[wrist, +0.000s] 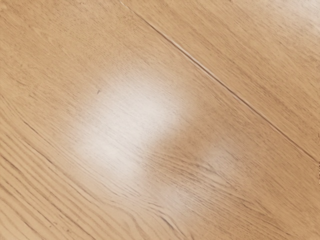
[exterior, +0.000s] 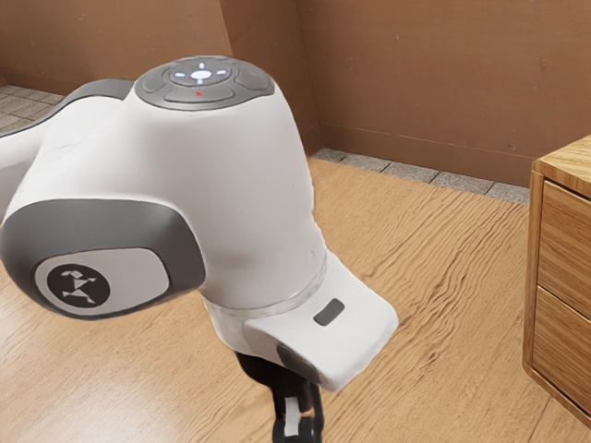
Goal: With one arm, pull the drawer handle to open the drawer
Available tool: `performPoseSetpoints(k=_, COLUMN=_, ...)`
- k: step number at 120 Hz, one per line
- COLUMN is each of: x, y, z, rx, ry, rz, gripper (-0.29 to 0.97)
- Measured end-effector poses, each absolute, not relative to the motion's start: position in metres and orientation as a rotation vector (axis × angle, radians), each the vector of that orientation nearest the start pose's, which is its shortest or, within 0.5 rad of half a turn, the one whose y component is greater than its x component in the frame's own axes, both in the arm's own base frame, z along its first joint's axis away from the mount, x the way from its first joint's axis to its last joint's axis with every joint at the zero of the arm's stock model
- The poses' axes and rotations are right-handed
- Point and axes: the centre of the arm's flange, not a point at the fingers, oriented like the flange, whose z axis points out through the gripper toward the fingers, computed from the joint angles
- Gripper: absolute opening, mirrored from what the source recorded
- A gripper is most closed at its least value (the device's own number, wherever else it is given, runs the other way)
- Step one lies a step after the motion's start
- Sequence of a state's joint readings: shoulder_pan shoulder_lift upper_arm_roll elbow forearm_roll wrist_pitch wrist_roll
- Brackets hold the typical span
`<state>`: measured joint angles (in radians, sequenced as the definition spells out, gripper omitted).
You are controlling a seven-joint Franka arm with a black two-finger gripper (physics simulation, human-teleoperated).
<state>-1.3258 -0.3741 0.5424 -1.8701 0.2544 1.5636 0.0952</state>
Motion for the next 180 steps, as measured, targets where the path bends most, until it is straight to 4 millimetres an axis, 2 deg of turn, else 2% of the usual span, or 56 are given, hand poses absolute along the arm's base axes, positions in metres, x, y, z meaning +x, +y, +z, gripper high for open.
performPoseSetpoints(k=17, x=0.311, y=-0.333, z=0.655, rx=-2.539, ry=1.757, rz=-0.201, gripper=0.68)
performPoseSetpoints(k=31, x=0.285, y=-0.345, z=0.692, rx=-2.395, ry=1.955, rz=-0.385, gripper=0.68)
performPoseSetpoints(k=38, x=0.288, y=-0.359, z=0.718, rx=-2.321, ry=1.987, rz=-0.486, gripper=0.68)
performPoseSetpoints(k=49, x=0.302, y=-0.405, z=0.756, rx=-2.183, ry=2.003, rz=-0.631, gripper=0.68)
performPoseSetpoints(k=56, x=0.315, y=-0.426, z=0.765, rx=-2.101, ry=1.996, rz=-0.702, gripper=0.68)
performPoseSetpoints(k=63, x=0.327, y=-0.439, z=0.762, rx=-2.032, ry=1.977, rz=-0.722, gripper=0.68)
performPoseSetpoints(k=76, x=0.364, y=-0.442, z=0.758, rx=-1.997, ry=1.940, rz=-0.733, gripper=0.68)
performPoseSetpoints(k=87, x=0.386, y=-0.443, z=0.755, rx=-1.966, ry=1.950, rz=-0.737, gripper=0.68)
performPoseSetpoints(k=98, x=0.407, y=-0.460, z=0.729, rx=-1.945, ry=2.100, rz=-0.704, gripper=0.68)
performPoseSetpoints(k=112, x=0.431, y=-0.441, z=0.724, rx=-1.940, ry=2.190, rz=-0.703, gripper=0.68)
performPoseSetpoints(k=122, x=0.436, y=-0.436, z=0.712, rx=-1.908, ry=2.226, rz=-0.662, gripper=0.68)
performPoseSetpoints(k=138, x=0.433, y=-0.436, z=0.699, rx=-1.847, ry=2.282, rz=-0.612, gripper=0.68)
performPoseSetpoints(k=180, x=0.445, y=-0.429, z=0.700, rx=-1.744, ry=2.338, rz=-0.607, gripper=0.68)
